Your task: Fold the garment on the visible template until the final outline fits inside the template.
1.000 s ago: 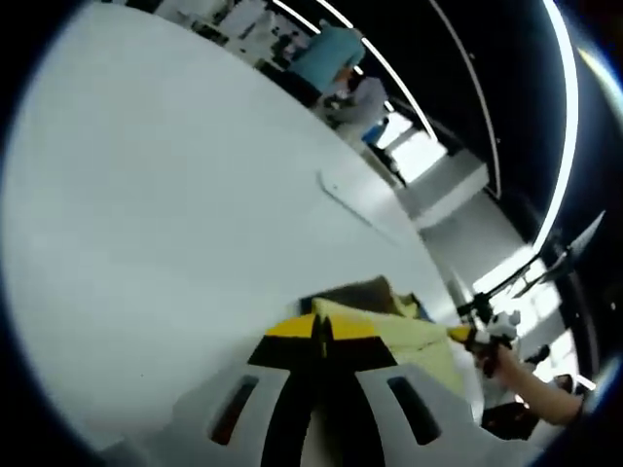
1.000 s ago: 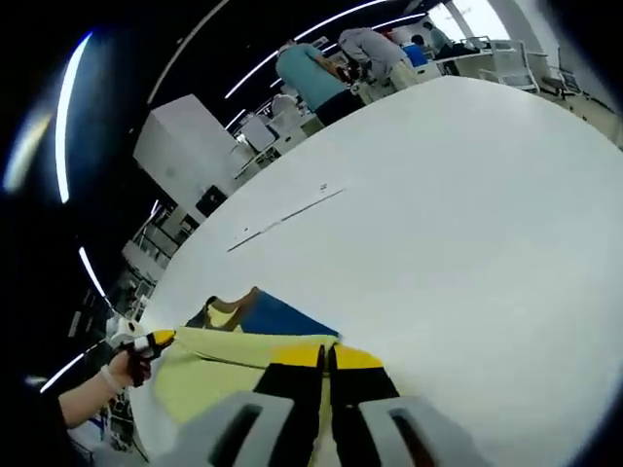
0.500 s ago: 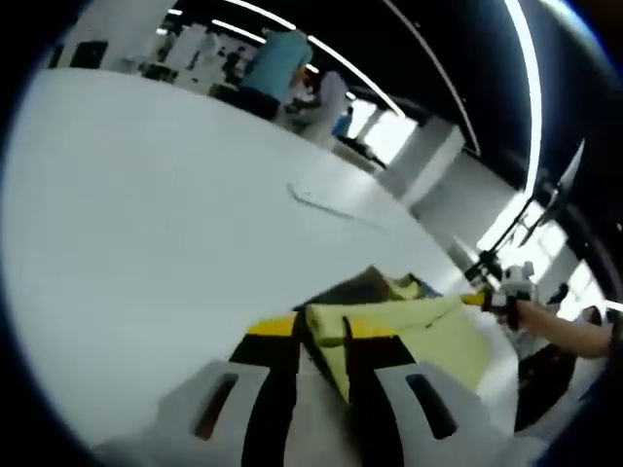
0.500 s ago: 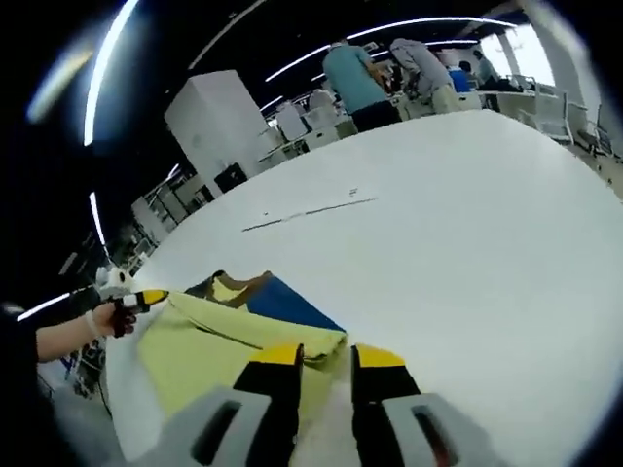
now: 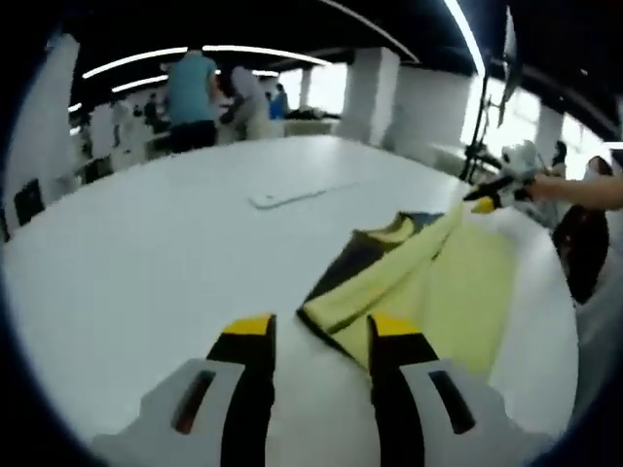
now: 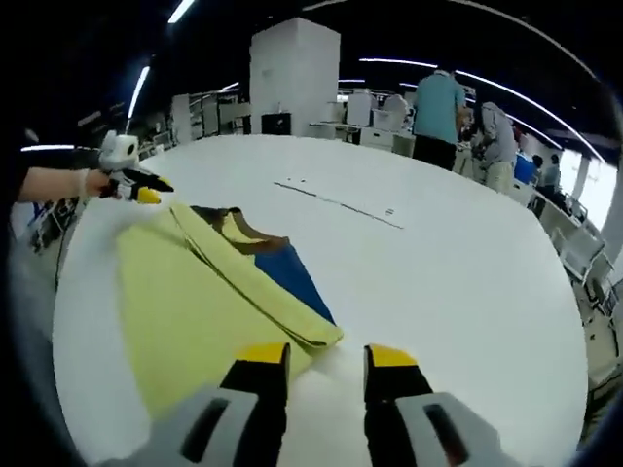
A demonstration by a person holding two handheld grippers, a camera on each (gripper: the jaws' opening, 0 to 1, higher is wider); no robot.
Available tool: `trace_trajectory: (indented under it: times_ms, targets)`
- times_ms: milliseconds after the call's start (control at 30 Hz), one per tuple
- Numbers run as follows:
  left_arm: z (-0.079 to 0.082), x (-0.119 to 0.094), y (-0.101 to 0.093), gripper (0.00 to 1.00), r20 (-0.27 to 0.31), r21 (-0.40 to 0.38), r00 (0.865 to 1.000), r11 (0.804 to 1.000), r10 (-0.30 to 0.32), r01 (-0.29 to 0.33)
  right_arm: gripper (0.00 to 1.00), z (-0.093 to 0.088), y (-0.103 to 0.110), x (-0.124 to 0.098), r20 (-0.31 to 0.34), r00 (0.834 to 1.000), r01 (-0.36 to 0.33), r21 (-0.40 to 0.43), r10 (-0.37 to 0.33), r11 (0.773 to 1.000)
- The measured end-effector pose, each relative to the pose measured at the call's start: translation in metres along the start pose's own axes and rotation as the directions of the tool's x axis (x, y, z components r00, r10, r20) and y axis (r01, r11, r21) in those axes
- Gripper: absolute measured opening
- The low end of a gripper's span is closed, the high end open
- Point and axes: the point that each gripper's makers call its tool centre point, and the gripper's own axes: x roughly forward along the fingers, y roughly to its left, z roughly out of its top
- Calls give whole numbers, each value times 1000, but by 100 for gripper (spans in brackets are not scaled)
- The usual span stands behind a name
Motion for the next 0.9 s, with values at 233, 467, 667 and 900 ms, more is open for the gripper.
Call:
trace_trajectory:
  times_ms: [233,467,667,900]
  targets:
    - [-1,3,0,29,-79,290,996,957,44,-20,24,-2,1,8,-48,999,-7,-129,1,992]
    - [-3,13,-2,25,-139,459,989,888,55,15,23,-3,-1,12,-63,998,-10,-184,-2,983]
    - [-5,20,-5,23,-158,522,986,852,60,32,22,-5,-3,13,-80,996,7,-361,-38,932]
    - [-8,25,-5,21,-178,569,982,821,70,45,19,0,-4,15,-67,995,33,-518,-79,855]
